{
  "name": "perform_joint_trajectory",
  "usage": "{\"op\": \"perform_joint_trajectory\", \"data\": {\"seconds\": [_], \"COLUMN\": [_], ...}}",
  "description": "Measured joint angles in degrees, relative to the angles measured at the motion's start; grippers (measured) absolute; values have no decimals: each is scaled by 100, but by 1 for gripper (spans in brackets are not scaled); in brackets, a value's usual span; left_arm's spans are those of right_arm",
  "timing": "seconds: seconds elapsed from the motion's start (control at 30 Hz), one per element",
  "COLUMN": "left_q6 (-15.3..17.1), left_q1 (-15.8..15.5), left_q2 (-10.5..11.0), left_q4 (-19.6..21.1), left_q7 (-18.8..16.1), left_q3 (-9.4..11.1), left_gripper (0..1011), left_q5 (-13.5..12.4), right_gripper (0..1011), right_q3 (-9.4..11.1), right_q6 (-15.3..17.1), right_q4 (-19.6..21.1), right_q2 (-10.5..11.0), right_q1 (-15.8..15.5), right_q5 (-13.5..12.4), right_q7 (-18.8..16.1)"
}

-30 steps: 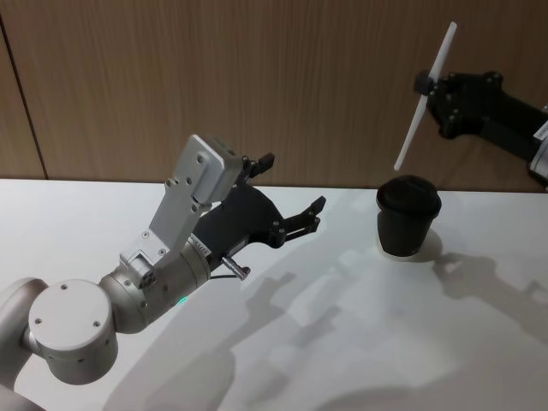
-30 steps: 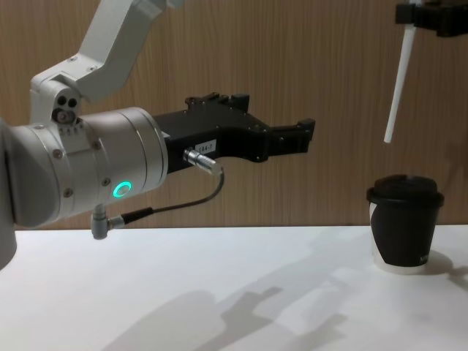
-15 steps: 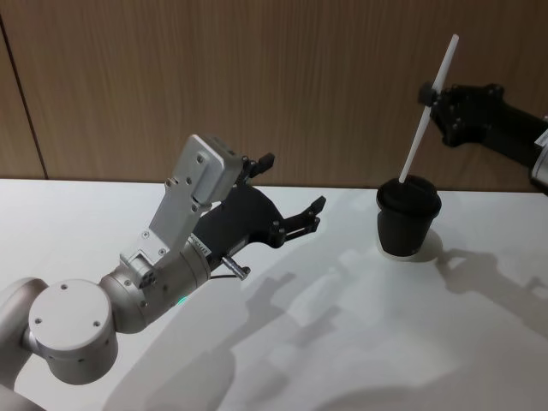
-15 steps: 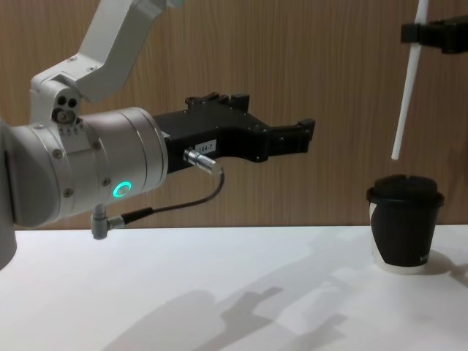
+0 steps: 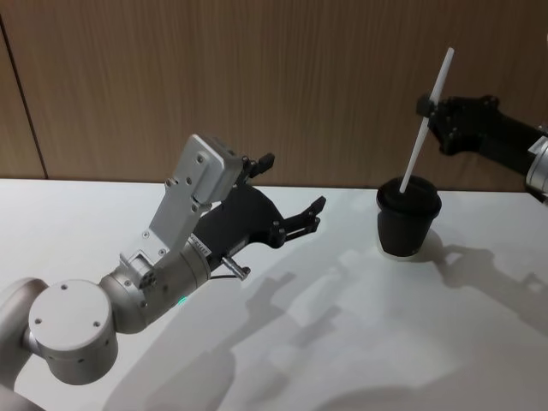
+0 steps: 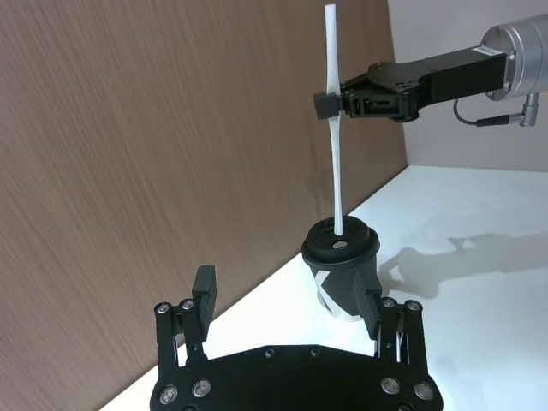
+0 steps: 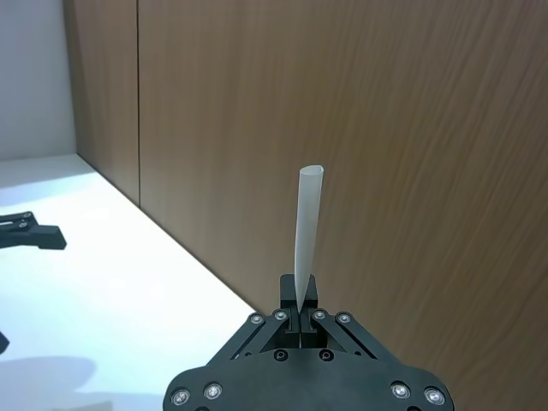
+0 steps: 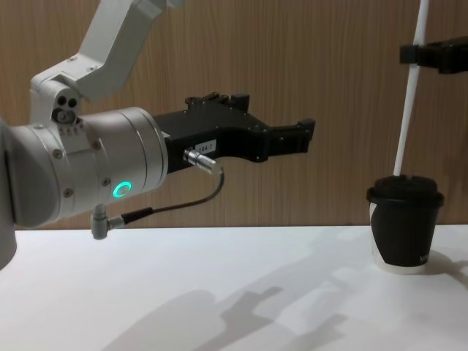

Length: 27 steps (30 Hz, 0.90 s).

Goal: Pick up the straw with one hand, pass it to the other hand, and insert it into the cup.

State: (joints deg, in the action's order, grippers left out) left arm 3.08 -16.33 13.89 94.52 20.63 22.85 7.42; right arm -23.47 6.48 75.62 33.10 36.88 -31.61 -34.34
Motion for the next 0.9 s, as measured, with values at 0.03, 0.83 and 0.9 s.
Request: {"op": "perform_joint_trajectory", "data": {"seconds": [0.03,0.83,0.9], "left_q6": [0,0,0], "left_q1": [0,0,0], "left_q2": [0,0,0], "left_q4": [0,0,0], "left_q7": [0,0,0], "left_q3": [0,0,0], "left_gripper": [1003,1003,1003], "left_q5": [0,0,0], "right_gripper": [7,7,7], "right_q3": [-3,-25,-31], "right_q6": [-2,-2,6], "right_q4": [-34,-391,-406], "right_q2": [-13,-154,-159], "right_q1": [10,152,157], "right_q5": [13,184,186], "right_q7": [-1,-63,-79]}}
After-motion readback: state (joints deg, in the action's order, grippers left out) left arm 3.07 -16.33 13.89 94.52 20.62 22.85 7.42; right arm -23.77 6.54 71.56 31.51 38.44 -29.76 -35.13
